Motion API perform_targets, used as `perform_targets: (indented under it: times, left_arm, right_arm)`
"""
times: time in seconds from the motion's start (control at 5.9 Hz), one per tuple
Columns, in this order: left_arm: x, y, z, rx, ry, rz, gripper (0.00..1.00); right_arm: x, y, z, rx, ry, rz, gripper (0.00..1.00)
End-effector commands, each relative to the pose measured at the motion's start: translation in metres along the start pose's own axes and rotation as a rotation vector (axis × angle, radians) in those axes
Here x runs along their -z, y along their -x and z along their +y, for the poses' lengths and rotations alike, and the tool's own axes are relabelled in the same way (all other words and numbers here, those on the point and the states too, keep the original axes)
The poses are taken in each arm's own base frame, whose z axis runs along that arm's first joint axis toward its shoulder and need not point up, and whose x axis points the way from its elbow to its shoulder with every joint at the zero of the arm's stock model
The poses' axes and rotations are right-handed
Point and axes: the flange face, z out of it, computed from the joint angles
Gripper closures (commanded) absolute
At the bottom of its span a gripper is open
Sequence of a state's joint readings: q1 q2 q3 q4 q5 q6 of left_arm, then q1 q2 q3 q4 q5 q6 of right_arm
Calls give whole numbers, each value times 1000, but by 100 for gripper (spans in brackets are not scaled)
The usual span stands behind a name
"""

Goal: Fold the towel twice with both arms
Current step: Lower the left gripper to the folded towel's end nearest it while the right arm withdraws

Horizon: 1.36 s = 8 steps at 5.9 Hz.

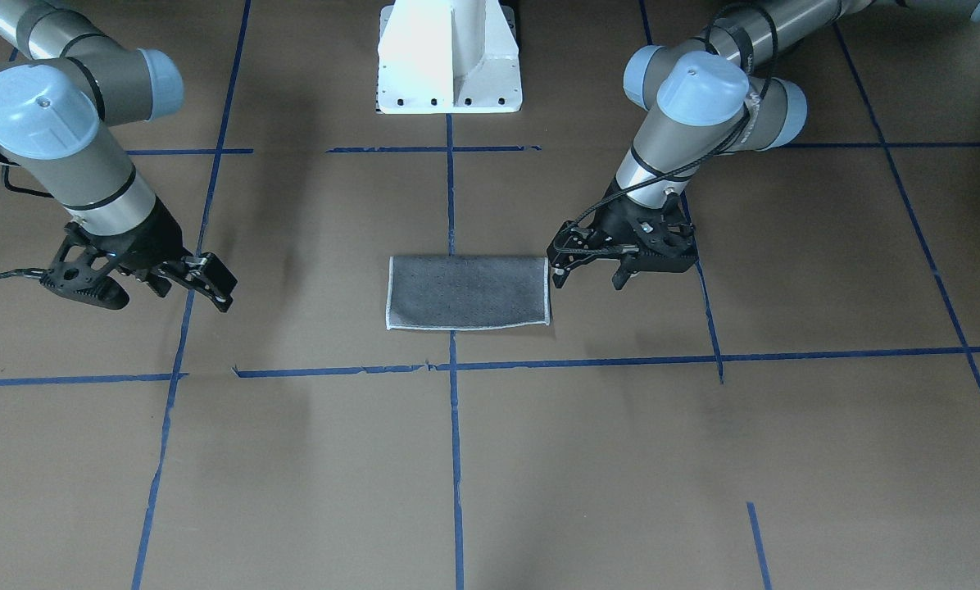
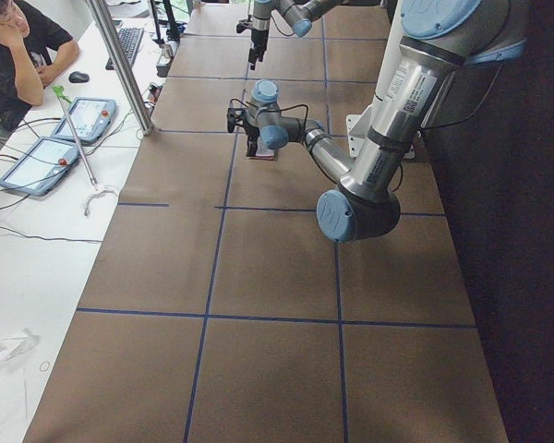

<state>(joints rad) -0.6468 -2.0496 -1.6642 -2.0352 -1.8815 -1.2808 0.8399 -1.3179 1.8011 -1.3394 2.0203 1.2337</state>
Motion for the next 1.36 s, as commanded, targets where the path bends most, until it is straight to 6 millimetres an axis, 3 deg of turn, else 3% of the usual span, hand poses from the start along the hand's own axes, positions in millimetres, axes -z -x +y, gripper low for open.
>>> perform_targets:
  times: [0.0, 0.17, 0.34, 0.51, 0.68, 0.85, 1.19]
  left_arm:
    - [-37, -7, 33, -32, 64, -32, 0]
    - [-40, -7, 34, -24, 70, -37, 0]
    - [-52, -2, 37, -19, 82, -56, 0]
    - [-52, -12, 37, -21, 84, -49, 0]
    - [-58, -12, 40, -22, 93, -55, 0]
    - [-59, -16, 43, -26, 97, -51, 4]
    - [-61, -16, 43, -27, 105, -51, 24]
  right_arm:
    - [-9, -67, 9, 207, 24, 66, 0]
    - [0, -118, -14, 304, 23, 105, 0]
    - [14, -173, -50, 336, 44, 112, 0]
    - [25, -226, -88, 346, 76, 86, 0]
    - [21, -258, -106, 391, 82, 110, 0]
    - [20, -268, -119, 384, 80, 116, 0]
    - [21, -267, -120, 384, 77, 115, 0]
